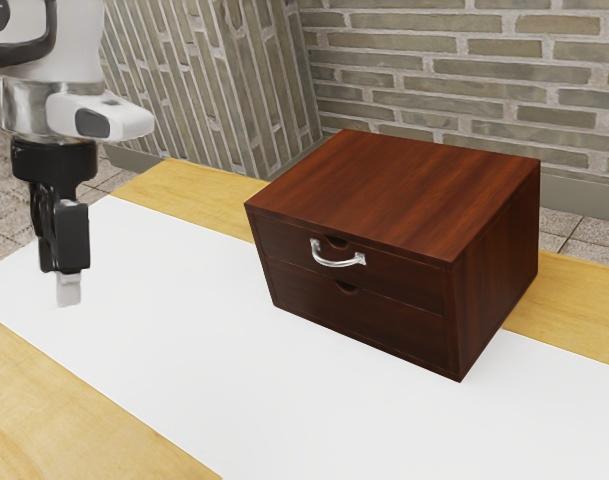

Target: Pull the drawer handle with one arm to open the drawer

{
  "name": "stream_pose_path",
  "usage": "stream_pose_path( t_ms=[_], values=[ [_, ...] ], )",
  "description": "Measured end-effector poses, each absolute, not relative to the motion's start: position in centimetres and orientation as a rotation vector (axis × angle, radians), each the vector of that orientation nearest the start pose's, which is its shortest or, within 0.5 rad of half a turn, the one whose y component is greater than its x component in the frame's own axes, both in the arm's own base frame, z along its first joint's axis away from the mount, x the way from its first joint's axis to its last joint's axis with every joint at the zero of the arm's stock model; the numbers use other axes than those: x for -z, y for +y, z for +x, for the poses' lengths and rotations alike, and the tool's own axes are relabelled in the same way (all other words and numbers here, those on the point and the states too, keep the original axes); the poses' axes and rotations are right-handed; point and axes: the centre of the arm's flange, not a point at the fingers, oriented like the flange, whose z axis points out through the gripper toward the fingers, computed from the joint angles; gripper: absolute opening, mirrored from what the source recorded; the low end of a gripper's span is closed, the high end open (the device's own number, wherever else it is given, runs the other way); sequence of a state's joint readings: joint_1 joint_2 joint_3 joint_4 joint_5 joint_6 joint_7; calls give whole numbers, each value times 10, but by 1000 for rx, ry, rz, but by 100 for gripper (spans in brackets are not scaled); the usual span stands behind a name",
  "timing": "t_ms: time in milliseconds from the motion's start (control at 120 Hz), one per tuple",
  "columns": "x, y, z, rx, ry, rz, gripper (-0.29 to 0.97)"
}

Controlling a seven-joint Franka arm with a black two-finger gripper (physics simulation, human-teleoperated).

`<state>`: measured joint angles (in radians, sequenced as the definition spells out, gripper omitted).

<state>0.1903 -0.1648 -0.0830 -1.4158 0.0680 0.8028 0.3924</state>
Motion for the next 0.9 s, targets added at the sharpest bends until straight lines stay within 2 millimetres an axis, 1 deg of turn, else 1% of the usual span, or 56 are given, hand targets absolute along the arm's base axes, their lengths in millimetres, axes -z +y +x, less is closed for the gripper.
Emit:
stream_pose_path(
  t_ms=[33,67,133,200,250,300,392,458,517,567,658,742,900],
  values=[
    [-718,39,414,-645,471,-3065,68],
    [-715,36,426,-586,537,-3057,68],
    [-712,32,439,-492,648,-3038,68],
    [-695,26,454,-467,793,-3024,68],
    [-676,24,474,-416,981,-3002,68],
    [-658,22,494,-310,1199,-2949,68],
    [-643,20,528,-122,1521,-2787,67],
    [-637,15,548,37,1713,-2675,62],
    [-640,12,558,168,1830,-2579,54],
    [-639,10,563,237,1912,-2496,47],
    [-626,9,560,301,2022,-2361,38],
    [-619,5,564,362,2076,-2246,33],
    [-608,-8,586,453,2164,-2051,28]
  ],
)
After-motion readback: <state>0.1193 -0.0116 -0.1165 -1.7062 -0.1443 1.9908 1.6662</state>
